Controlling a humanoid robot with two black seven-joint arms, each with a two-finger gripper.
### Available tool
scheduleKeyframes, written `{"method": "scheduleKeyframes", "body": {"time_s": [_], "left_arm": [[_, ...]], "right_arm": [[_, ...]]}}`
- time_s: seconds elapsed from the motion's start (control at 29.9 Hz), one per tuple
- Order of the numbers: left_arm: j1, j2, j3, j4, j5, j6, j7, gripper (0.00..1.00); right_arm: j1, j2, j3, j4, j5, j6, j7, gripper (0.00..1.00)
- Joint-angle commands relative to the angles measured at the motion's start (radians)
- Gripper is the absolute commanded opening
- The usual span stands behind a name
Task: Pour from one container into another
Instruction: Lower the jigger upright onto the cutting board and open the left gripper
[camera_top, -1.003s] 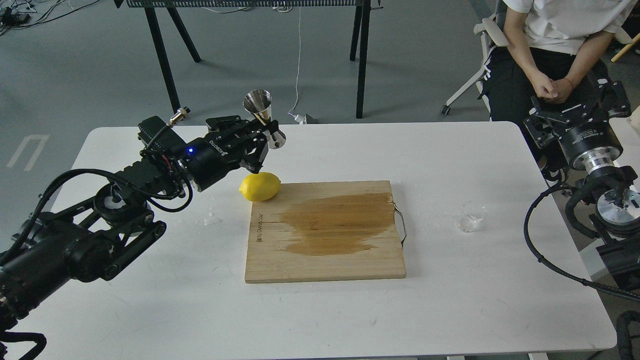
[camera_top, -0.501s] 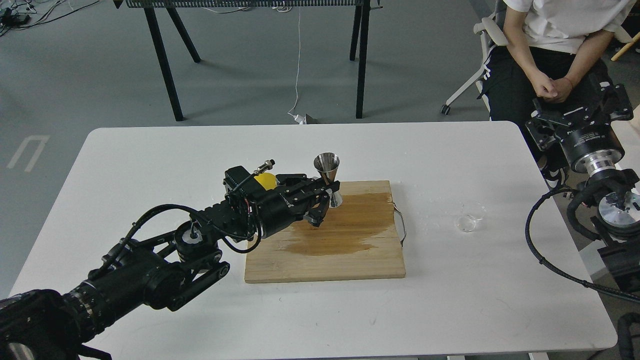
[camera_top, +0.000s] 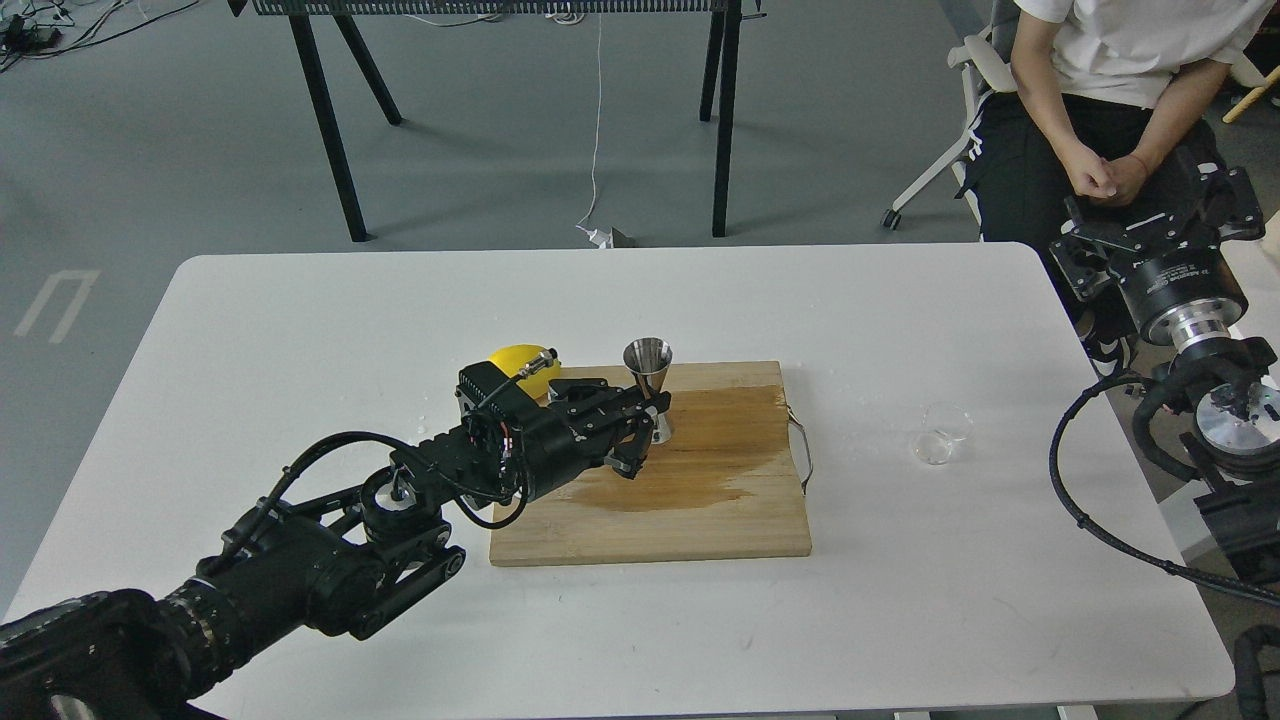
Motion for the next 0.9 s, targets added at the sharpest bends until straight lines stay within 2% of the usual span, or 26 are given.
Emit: {"method": "scheduleKeyframes", "body": {"time_s": [0.0, 0.13, 0.43, 0.64, 0.77, 0.87], "left_arm": [[-0.007, -0.009, 0.002, 0.028, 0.000, 0.000, -0.001, 0.07], [-0.015, -0.012, 0.058, 0.069, 0.000, 0.000, -0.001, 0.07], [-0.009, -0.033, 0.069, 0.068, 0.000, 0.000, 0.001, 0.09], [-0.015, -0.044, 0.068, 0.071, 0.000, 0.001, 0.002, 0.15], [-0.015, -0.046, 0.068, 0.072, 0.000, 0.000, 0.034, 0.18], [-0.016, -0.046, 0.068, 0.075, 0.000, 0.000, 0.039, 0.19]], "right_arm": [[-0.002, 0.000, -0.001, 0.000, 0.000, 0.000, 0.000, 1.00], [0.000, 0.000, 0.000, 0.000, 0.000, 0.000, 0.000, 1.00], [0.000, 0.000, 0.000, -0.001, 0.000, 0.000, 0.002, 1.00], [0.000, 0.000, 0.000, 0.000, 0.000, 0.000, 0.000, 1.00], [-0.002, 0.000, 0.000, 0.000, 0.000, 0.000, 0.000, 1.00], [0.000, 0.000, 0.000, 0.000, 0.000, 0.000, 0.002, 1.00]]}}
